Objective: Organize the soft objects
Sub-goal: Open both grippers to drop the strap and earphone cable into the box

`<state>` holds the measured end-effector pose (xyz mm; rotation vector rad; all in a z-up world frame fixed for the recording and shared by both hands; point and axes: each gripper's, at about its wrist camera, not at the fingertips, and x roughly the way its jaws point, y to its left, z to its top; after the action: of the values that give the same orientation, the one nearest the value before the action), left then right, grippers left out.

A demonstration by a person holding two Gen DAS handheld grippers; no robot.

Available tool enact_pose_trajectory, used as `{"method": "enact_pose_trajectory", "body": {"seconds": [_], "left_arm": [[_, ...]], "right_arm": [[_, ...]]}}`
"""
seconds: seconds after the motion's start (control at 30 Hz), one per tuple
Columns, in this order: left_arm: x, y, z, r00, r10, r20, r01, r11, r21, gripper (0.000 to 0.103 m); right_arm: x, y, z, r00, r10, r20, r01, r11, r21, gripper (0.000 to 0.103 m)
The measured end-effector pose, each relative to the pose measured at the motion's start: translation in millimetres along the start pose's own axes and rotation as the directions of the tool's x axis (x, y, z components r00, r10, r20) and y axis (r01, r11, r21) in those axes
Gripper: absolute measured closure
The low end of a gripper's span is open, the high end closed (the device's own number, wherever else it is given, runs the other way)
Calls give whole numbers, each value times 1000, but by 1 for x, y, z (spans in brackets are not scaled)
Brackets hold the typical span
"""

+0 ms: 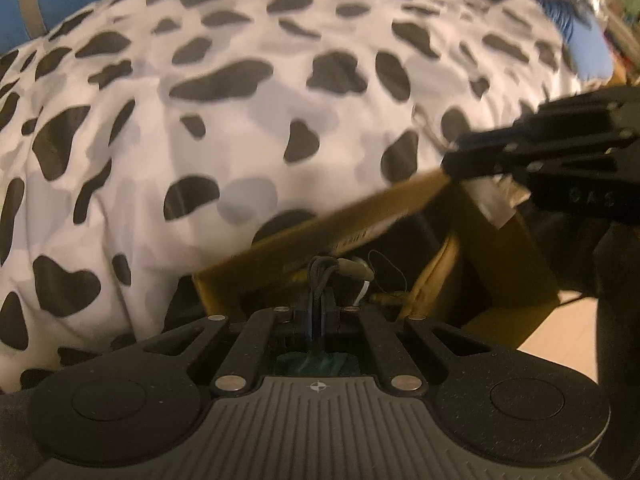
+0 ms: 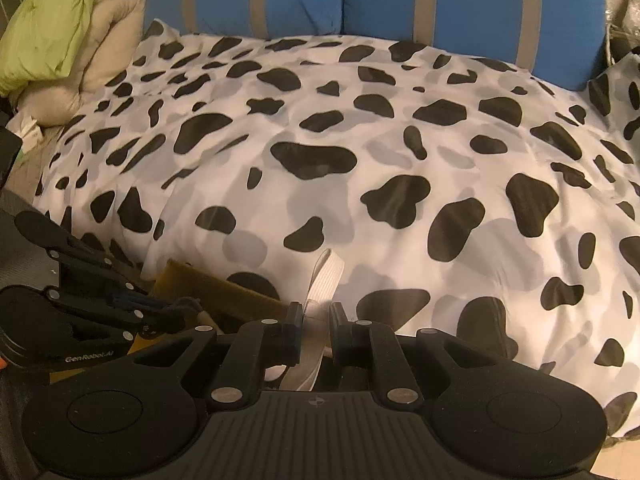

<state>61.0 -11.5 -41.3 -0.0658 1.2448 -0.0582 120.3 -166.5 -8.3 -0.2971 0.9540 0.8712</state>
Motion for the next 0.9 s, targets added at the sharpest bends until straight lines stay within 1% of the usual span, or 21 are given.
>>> {"method": "enact_pose_trajectory", "body": {"seconds": [0.07, 0.1, 0.13, 0.2, 0.27, 0.3, 0.33, 0.37, 0.53, 0.63, 0.7, 0.73, 0.77, 0.8, 0.83, 0.9], "left_arm": [[7, 0, -1, 999, 21, -48, -21, 1000, 9, 96], [10, 0, -2, 997, 33, -69, -33, 999, 12, 87], [13, 1, -2, 995, 46, -88, -45, 999, 13, 69], [15, 3, -2, 993, 66, -99, -66, 998, 7, 53], [13, 7, -2, 993, 68, -94, -70, 997, -13, 52], [12, 9, -2, 994, 65, -90, -67, 997, -25, 50], [11, 11, -2, 994, 66, -87, -70, 997, -35, 46], [10, 10, -3, 994, 70, -84, -74, 997, -39, 45], [8, 10, -4, 994, 70, -82, -73, 997, -39, 44], [10, 8, -2, 993, 75, -88, -79, 996, -37, 44], [10, 8, -2, 993, 77, -89, -81, 996, -38, 44], [11, 8, -1, 993, 77, -89, -81, 996, -38, 44], [10, 8, -2, 993, 77, -89, -80, 996, -37, 44], [10, 8, -2, 993, 77, -89, -80, 996, -37, 44], [10, 8, -2, 993, 77, -89, -81, 996, -38, 44], [10, 9, -2, 993, 78, -88, -82, 996, -40, 44]], "right_arm": [[2, 0, 0, 1000, -3, -11, 3, 1000, -1, 87], [3, 0, 0, 1000, -3, -16, 3, 1000, 0, 86], [4, 0, 0, 1000, -3, -22, 3, 1000, 0, 86], [6, 1, -1, 999, -2, -32, 2, 1000, -2, 86], [6, 2, -1, 999, 1, -39, -1, 1000, -8, 86], [7, 3, -1, 999, 2, -41, -2, 1000, -10, 86], [7, 3, -1, 999, 3, -43, -3, 1000, -10, 86], [7, 3, -1, 999, 5, -45, -5, 1000, -10, 86], [8, 5, -2, 998, 17, -58, -17, 1000, -11, 86], [10, 8, -3, 996, 44, -80, -46, 999, -15, 86], [14, 11, -5, 991, 71, -109, -74, 997, -25, 84], [16, 13, -6, 989, 81, -126, -85, 996, -31, 80], [18, 15, -7, 987, 85, -140, -91, 995, -36, 72], [19, 16, -7, 986, 78, -145, -85, 996, -41, 52], [20, 17, -7, 987, 67, -147, -75, 996, -46, 38], [20, 16, -7, 988, 59, -146, -65, 997, -40, 28]]}}
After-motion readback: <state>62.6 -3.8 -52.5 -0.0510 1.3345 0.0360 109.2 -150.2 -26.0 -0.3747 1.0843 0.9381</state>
